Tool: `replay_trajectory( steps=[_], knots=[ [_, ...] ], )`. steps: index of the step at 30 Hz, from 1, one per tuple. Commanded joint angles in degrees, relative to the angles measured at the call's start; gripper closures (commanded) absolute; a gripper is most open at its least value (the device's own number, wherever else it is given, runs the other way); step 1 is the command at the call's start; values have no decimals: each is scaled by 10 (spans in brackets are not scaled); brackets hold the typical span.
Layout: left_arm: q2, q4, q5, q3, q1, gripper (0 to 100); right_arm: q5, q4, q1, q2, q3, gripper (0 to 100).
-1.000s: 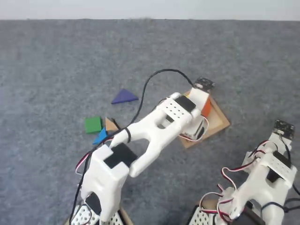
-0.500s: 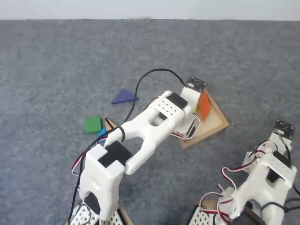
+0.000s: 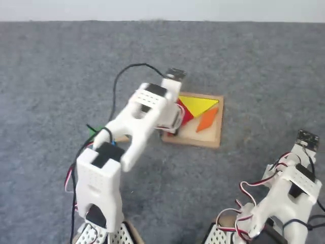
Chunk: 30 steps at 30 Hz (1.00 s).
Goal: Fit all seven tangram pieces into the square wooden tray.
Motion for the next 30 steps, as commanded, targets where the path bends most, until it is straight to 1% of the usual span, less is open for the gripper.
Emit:
replay_trajectory(
  steps=[1, 4, 7, 12, 14, 16, 19, 22, 30],
  knots=[
    [-12, 5, -31, 1, -63, 834, 0, -8, -9, -16, -1, 749],
    [-34, 6, -45, 3, -65, 834, 0, -8, -9, -16, -1, 749],
    [-77, 33, -47, 2, -43, 834, 0, -8, -9, -16, -1, 749],
    [-162, 50, -46, 2, 33, 834, 0, -9, -10, -16, -1, 749],
    [-166, 45, -43, 3, 59, 834, 0, -9, -10, -16, -1, 749],
    [-151, 31, -41, 2, 74, 834, 0, -9, -10, -16, -1, 749],
    [-108, -7, -25, -1, 73, 834, 0, -9, -10, -16, -1, 749],
    [-66, -40, -24, -5, 76, 834, 0, -9, -10, -16, -1, 749],
    [32, -42, -23, -84, 79, 834, 0, -9, -10, -16, -1, 749]
  ],
)
